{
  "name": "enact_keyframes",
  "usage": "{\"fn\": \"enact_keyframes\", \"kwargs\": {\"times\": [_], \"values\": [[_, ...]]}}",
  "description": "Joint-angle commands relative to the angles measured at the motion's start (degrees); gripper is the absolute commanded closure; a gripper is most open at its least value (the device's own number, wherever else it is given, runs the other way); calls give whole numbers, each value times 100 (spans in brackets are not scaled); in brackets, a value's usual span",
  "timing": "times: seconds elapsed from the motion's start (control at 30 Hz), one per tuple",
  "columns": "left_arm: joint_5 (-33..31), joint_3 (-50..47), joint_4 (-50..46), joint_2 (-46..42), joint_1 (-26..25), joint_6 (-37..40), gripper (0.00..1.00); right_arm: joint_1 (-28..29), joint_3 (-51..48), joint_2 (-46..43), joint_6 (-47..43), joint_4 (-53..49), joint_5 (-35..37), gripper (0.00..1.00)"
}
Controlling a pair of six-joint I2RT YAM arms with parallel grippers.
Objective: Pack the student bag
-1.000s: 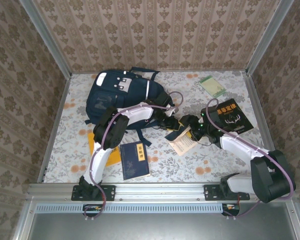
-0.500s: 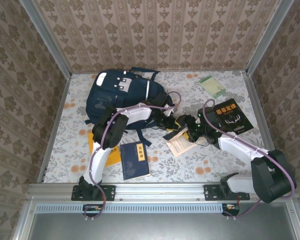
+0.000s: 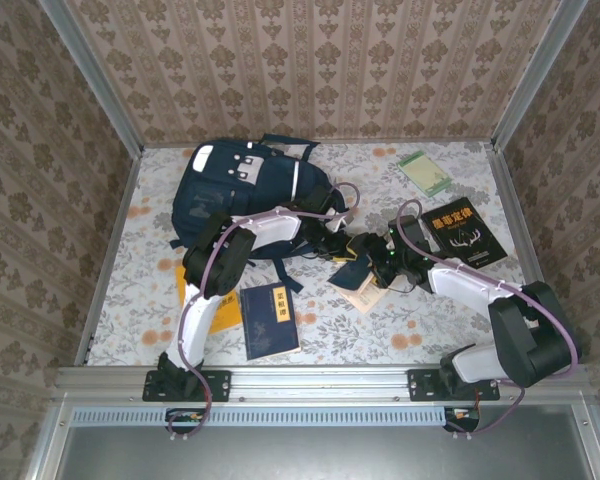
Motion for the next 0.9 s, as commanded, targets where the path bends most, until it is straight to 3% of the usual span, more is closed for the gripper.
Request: {"fn": "enact_keyframes", "kwargs": {"times": [0.0,0.3,0.57,0.67,0.87], "values": [[-45,-209,-207,62,32,-130,69,17,303,-41,-192,-196,166,17],[-52,-192,-200,61,75,-138,69,17,750,-801,-648,-1255,648,24],[-89,-203,-211,-94,84,-163,69,-107,410,-600,-733,-1229,588,37],[-85,-220,-215,-212,84,-200,69,-205,258,-572,-781,-1163,562,49],[-305,-274,-439,-730,222,-199,64,-473,253,-878,-1064,-1533,679,91]]}}
